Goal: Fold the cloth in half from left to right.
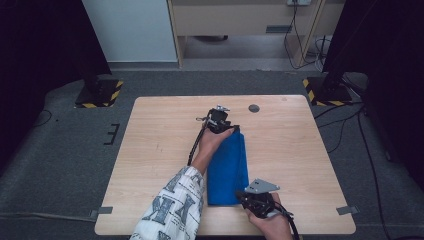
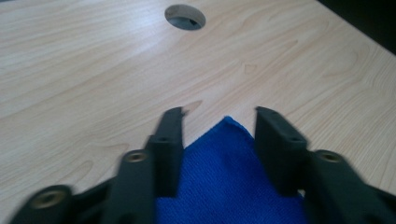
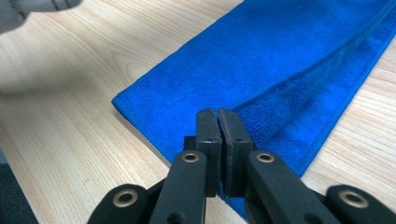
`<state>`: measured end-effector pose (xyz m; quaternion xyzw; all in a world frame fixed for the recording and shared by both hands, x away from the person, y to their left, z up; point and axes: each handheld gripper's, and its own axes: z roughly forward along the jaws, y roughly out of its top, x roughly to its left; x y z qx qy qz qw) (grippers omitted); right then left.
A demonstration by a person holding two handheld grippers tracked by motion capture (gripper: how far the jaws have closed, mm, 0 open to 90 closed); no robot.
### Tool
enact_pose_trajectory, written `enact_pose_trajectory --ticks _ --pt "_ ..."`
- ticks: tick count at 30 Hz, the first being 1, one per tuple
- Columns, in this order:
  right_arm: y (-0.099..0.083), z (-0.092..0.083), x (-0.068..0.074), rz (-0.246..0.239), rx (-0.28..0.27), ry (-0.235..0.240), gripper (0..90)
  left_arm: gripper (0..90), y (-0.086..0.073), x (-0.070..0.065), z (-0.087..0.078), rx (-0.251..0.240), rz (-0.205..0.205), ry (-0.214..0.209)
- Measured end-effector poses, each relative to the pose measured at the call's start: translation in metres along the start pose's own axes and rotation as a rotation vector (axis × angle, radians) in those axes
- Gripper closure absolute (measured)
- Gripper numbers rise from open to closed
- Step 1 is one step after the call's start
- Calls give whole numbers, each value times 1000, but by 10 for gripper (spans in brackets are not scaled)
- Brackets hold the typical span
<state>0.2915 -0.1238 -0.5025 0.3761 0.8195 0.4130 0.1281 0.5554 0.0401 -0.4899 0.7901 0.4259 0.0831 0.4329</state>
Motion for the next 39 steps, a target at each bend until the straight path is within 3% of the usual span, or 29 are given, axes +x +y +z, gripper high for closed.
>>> enact_pose_trajectory --ticks 4,8,16,25,32,36,39 --pt "-1 -1 -1 8 8 -6 841 424 1 -1 -11 -21 8 -4" --pt "-6 -1 -3 14 34 -21 741 404 1 0 -25 -32 31 12" --pt "-15 -6 -14 49 85 -84 379 288 -6 9 -53 -69 52 -25" --pt "-14 -10 -21 46 39 -111 163 205 -18 13 -70 -66 78 -33" --pt "-9 -8 -33 43 12 -105 99 131 -29 18 -79 -33 83 -4" --pt "-4 -7 -42 35 -7 -101 90 64 -33 19 -81 -31 82 38" --pt "4 -2 -49 7 -23 -101 95 53 -37 20 -81 -16 74 51"
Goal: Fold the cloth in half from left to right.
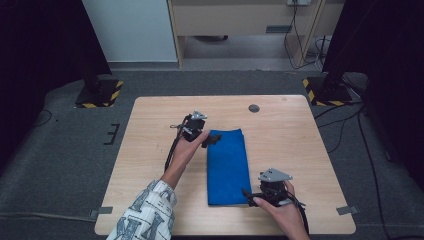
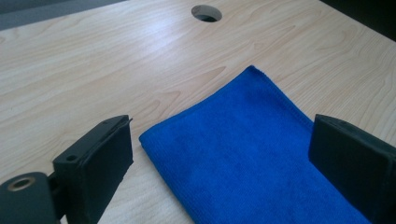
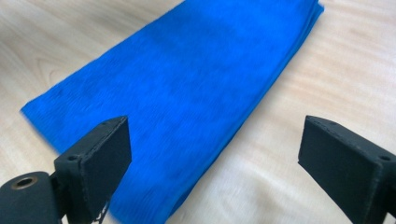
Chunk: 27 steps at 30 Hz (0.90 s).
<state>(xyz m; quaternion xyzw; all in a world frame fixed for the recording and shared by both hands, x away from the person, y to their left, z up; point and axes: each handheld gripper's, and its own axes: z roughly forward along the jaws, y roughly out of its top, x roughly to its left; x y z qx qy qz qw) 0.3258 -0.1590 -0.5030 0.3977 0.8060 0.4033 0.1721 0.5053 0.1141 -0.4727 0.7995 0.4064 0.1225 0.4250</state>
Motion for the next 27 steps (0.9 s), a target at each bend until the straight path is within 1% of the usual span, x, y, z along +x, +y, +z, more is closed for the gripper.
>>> enact_pose_trajectory --ticks 1,3,5,6,8,11,12,15,19,20,21,22,23,25,27 --pt "2 2 -2 -3 0 2 95 53 -2 0 0 2 -4 3" --pt "8 7 -6 -11 -5 4 102 53 -6 -1 -1 20 5 -1" --pt "15 14 -11 -8 -9 8 125 52 -11 -2 -2 32 13 10" --pt "19 18 -14 -13 -2 14 121 53 -12 -2 -2 41 17 12" --pt "28 27 -20 -21 -1 8 126 54 -14 -2 -3 47 18 24" --pt "40 36 -29 4 -3 10 132 63 -13 2 -5 32 14 42" --pt "45 39 -32 3 -6 8 138 65 -13 3 -5 28 11 49" --pt "54 45 -37 6 -7 1 149 69 -14 7 -6 28 0 53" --pt "66 52 -46 7 1 -9 171 82 -15 8 -6 35 3 65" --pt "69 54 -47 9 4 -14 185 85 -15 8 -6 33 1 65" --pt "72 55 -49 3 5 -19 223 91 -15 8 -6 29 1 66" --pt "75 57 -51 -5 -6 -30 265 96 -15 8 -6 24 -3 69" --pt "77 58 -52 -9 -14 -35 265 100 -14 9 -6 17 -13 70" --pt "84 63 -55 1 -20 -30 276 111 -14 11 -5 10 -29 66" --pt "91 68 -61 1 -28 -37 310 114 -12 14 -4 15 -25 76"
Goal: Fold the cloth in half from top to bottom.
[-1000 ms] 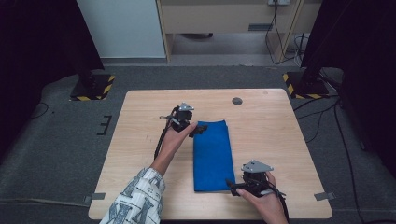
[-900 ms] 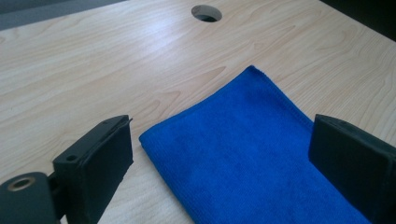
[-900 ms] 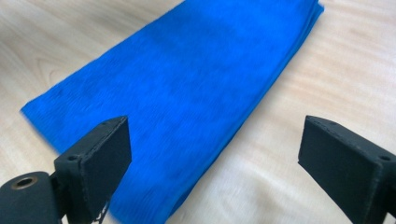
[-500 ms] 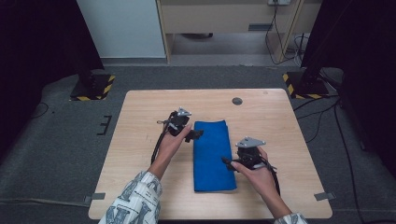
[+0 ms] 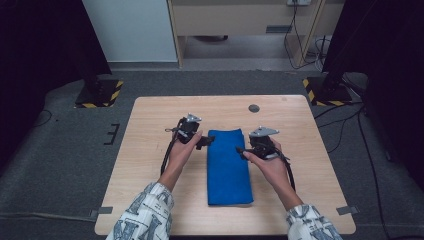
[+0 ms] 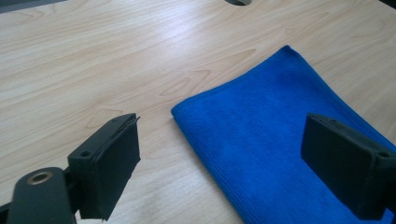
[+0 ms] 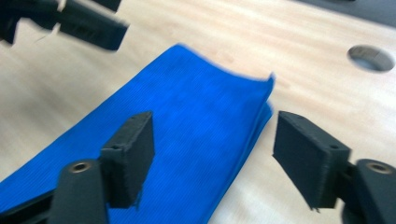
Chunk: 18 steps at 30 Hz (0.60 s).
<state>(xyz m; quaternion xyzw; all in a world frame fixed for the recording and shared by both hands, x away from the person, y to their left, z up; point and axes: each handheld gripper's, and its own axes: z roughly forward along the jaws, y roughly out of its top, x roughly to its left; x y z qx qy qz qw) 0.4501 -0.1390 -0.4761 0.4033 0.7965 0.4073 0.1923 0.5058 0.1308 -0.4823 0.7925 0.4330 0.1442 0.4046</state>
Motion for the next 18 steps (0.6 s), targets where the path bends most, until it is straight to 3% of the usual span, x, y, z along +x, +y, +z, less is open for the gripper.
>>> enact_pose_trajectory --ticks 3,7,11,18 --pt "11 12 -10 10 4 -1 357 123 2 5 4 7 -15 0" --pt "21 25 -23 17 21 -16 410 146 3 7 10 18 -1 5" --pt "23 37 -36 45 46 -28 475 173 1 7 16 21 -14 -1" --pt "20 48 -40 81 72 -59 508 207 0 3 21 45 -3 23"
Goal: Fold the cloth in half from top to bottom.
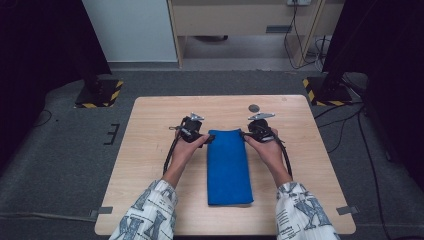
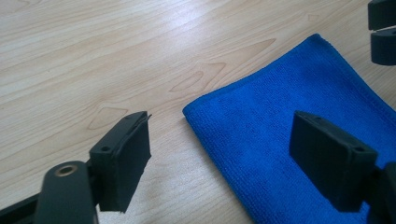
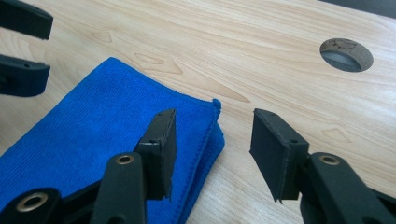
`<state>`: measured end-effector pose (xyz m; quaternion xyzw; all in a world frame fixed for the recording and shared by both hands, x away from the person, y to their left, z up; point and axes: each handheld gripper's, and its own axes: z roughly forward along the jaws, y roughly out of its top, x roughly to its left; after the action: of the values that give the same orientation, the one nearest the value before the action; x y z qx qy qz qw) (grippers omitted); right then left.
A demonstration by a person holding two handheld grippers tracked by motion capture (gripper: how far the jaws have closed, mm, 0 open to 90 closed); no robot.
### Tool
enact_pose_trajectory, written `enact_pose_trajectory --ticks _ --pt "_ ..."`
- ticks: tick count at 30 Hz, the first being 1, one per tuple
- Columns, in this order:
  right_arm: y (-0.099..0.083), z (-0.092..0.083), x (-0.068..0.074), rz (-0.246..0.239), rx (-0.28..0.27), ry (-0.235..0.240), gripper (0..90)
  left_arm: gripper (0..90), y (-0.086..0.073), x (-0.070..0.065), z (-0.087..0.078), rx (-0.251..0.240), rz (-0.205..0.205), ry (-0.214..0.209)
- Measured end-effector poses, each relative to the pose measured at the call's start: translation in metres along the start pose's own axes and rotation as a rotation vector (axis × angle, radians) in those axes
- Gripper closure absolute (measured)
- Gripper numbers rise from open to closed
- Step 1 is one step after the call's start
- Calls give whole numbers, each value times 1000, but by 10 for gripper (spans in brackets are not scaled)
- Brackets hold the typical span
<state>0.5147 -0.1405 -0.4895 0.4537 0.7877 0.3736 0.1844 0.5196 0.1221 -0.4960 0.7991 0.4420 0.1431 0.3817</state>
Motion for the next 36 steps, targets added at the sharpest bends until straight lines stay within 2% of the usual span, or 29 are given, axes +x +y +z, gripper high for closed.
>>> enact_pose_trajectory --ticks 3,6,8,10,13,20,26,29,31,34,36 --pt "-1 6 0 8 13 -19 523 242 0 0 2 1 -3 17" --pt "2 12 0 6 60 -44 526 265 1 1 3 2 -18 31" --pt "5 17 1 1 98 -42 515 290 1 1 5 8 -22 39" --pt "9 22 3 -3 122 -39 493 288 3 2 8 38 -23 38" --pt "13 28 4 -1 145 -33 484 282 5 2 12 38 -33 33" --pt "13 35 -2 26 159 -27 472 283 4 2 27 67 -33 38" --pt "10 41 -2 31 171 -29 475 297 0 1 34 102 -26 42" --pt "9 44 -1 32 184 -30 476 307 -2 1 39 119 -21 59" --pt "8 45 1 29 191 -30 488 322 -2 1 39 108 -25 62" --pt "8 46 1 25 191 -28 505 343 -2 -1 40 110 5 66" --pt "6 47 1 20 191 -40 523 366 -2 -1 40 111 1 63"
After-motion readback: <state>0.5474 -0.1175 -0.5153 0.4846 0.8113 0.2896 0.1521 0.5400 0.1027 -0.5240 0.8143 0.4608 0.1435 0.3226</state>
